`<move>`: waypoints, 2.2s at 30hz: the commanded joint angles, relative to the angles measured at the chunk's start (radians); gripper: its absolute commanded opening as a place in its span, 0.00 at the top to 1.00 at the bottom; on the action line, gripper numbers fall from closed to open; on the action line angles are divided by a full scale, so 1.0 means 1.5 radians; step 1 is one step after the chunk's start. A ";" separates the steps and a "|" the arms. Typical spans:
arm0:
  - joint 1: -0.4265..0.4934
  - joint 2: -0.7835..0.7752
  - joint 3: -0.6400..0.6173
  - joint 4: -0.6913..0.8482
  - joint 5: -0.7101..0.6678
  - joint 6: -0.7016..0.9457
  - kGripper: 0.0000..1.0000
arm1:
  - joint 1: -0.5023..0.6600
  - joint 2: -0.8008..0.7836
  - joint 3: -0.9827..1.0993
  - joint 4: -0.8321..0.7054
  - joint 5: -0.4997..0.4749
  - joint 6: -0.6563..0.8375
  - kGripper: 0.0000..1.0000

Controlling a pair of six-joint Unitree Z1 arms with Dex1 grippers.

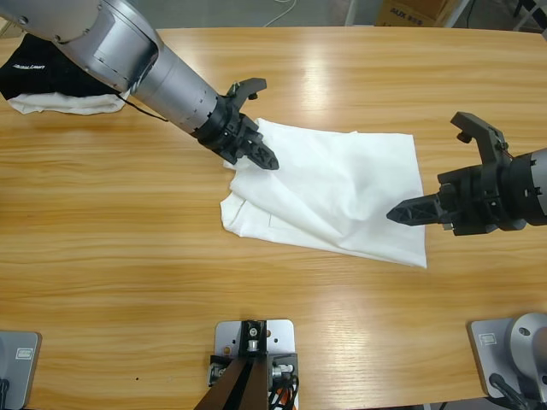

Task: Fold clothes

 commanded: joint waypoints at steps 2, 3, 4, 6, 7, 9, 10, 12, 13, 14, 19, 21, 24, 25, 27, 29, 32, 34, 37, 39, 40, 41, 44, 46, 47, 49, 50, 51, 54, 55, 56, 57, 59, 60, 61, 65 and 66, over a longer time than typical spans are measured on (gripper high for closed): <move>-0.011 0.050 -0.008 0.000 -0.032 0.008 0.26 | -0.009 0.009 0.031 -0.019 0.011 0.008 0.27; -0.013 0.051 -0.009 0.000 -0.036 0.008 0.27 | -0.009 0.010 0.032 -0.019 0.011 0.008 0.27; -0.015 0.051 -0.012 0.001 -0.038 0.008 0.36 | -0.009 0.010 0.032 -0.019 0.011 0.008 0.27; -0.018 0.051 -0.020 0.013 -0.037 0.008 0.64 | -0.009 0.011 0.032 -0.019 0.011 0.008 0.27; -0.020 0.053 -0.022 0.020 -0.033 0.009 0.74 | -0.009 0.011 0.032 -0.019 0.011 0.008 0.27; -0.022 0.059 -0.022 0.033 -0.021 0.019 0.79 | -0.009 0.010 0.032 -0.019 0.011 0.008 0.27; -0.022 0.061 -0.019 0.036 -0.010 0.024 0.79 | -0.009 0.009 0.032 -0.019 0.011 0.008 0.27; -0.024 0.060 -0.011 0.038 0.009 0.030 0.79 | -0.009 0.006 0.033 -0.019 0.011 0.008 0.27; -0.026 0.060 -0.011 0.043 0.020 0.032 0.80 | -0.009 0.005 0.033 -0.020 0.011 0.008 0.27; -0.027 0.060 -0.011 0.047 0.030 0.032 0.80 | -0.009 0.005 0.034 -0.020 0.011 0.008 0.27; -0.051 0.037 -0.007 0.066 0.066 0.030 0.89 | -0.009 0.006 0.035 -0.021 0.013 0.008 0.27; -0.071 0.012 0.013 0.067 0.073 0.011 0.91 | -0.009 0.004 0.036 -0.022 0.013 0.008 0.27; -0.112 -0.023 0.051 0.066 0.084 -0.025 0.89 | -0.009 0.008 0.043 -0.033 0.013 0.008 0.27; -0.125 -0.031 0.065 0.064 0.087 -0.037 0.89 | -0.009 0.009 0.046 -0.037 0.013 0.008 0.27; -0.145 -0.050 0.094 0.058 0.094 -0.061 0.82 | -0.009 0.009 0.047 -0.038 0.013 0.008 0.27; -0.152 -0.075 0.122 0.048 0.109 -0.078 0.81 | -0.009 0.009 0.047 -0.039 0.013 0.008 0.27; -0.142 -0.110 0.152 0.049 0.136 -0.082 0.81 | -0.009 0.009 0.051 -0.042 0.013 0.008 0.27; -0.122 -0.125 0.169 0.049 0.145 -0.080 0.81 | -0.009 0.009 0.052 -0.044 0.013 0.008 0.27; -0.097 -0.138 0.187 0.049 0.151 -0.076 0.74 | -0.009 0.007 0.053 -0.044 0.014 0.008 0.27; -0.094 -0.142 0.195 0.049 0.152 -0.076 0.74 | -0.009 0.007 0.053 -0.045 0.014 0.008 0.27; -0.094 -0.142 0.199 0.049 0.151 -0.076 0.74 | -0.009 0.009 0.053 -0.045 0.014 0.008 0.27; -0.094 -0.142 0.204 0.049 0.151 -0.075 0.74 | -0.009 0.011 0.053 -0.045 0.014 0.008 0.27; -0.094 -0.147 0.222 0.049 0.150 -0.077 0.73 | -0.009 0.015 0.052 -0.045 0.011 0.010 0.26; -0.095 -0.165 0.230 0.048 0.166 -0.084 0.69 | -0.009 0.016 0.052 -0.045 0.006 0.014 0.26; -0.094 -0.182 0.228 0.046 0.185 -0.092 0.66 | -0.009 0.016 0.052 -0.045 0.005 0.016 0.26; -0.075 -0.224 0.197 0.041 0.210 -0.116 0.67 | -0.009 0.012 0.053 -0.045 0.002 0.017 0.27; -0.061 -0.241 0.173 0.040 0.209 -0.125 0.67 | -0.009 0.011 0.053 -0.045 0.001 0.017 0.27; -0.048 -0.247 0.142 0.040 0.204 -0.130 0.67 | -0.009 0.009 0.053 -0.045 0.001 0.017 0.27; -0.022 -0.182 0.015 0.057 0.152 -0.224 0.70 | -0.009 0.011 0.054 -0.045 0.000 0.017 0.27; -0.018 -0.150 -0.019 0.062 0.127 -0.276 0.71 | -0.009 0.011 0.054 -0.046 0.000 0.017 0.27; -0.017 -0.119 -0.053 0.076 0.117 -0.315 0.71 | -0.009 0.011 0.054 -0.046 -0.001 0.017 0.27; -0.017 -0.090 -0.080 0.096 0.116 -0.349 0.70 | -0.009 0.011 0.054 -0.046 -0.001 0.018 0.27; -0.018 -0.049 -0.108 0.116 0.110 -0.405 0.56 | -0.009 0.009 0.054 -0.046 -0.001 0.018 0.27; -0.021 -0.034 -0.118 0.125 0.108 -0.427 0.47 | -0.009 0.009 0.054 -0.046 -0.001 0.019 0.27; -0.024 -0.019 -0.130 0.140 0.106 -0.451 0.41 | -0.009 0.010 0.054 -0.046 -0.001 0.019 0.26; -0.042 0.025 -0.144 0.189 0.108 -0.545 0.23 | -0.009 0.019 0.054 -0.049 -0.002 0.019 0.26; -0.044 0.030 -0.139 0.192 0.111 -0.552 0.22 | -0.009 0.020 0.054 -0.049 -0.001 0.019 0.26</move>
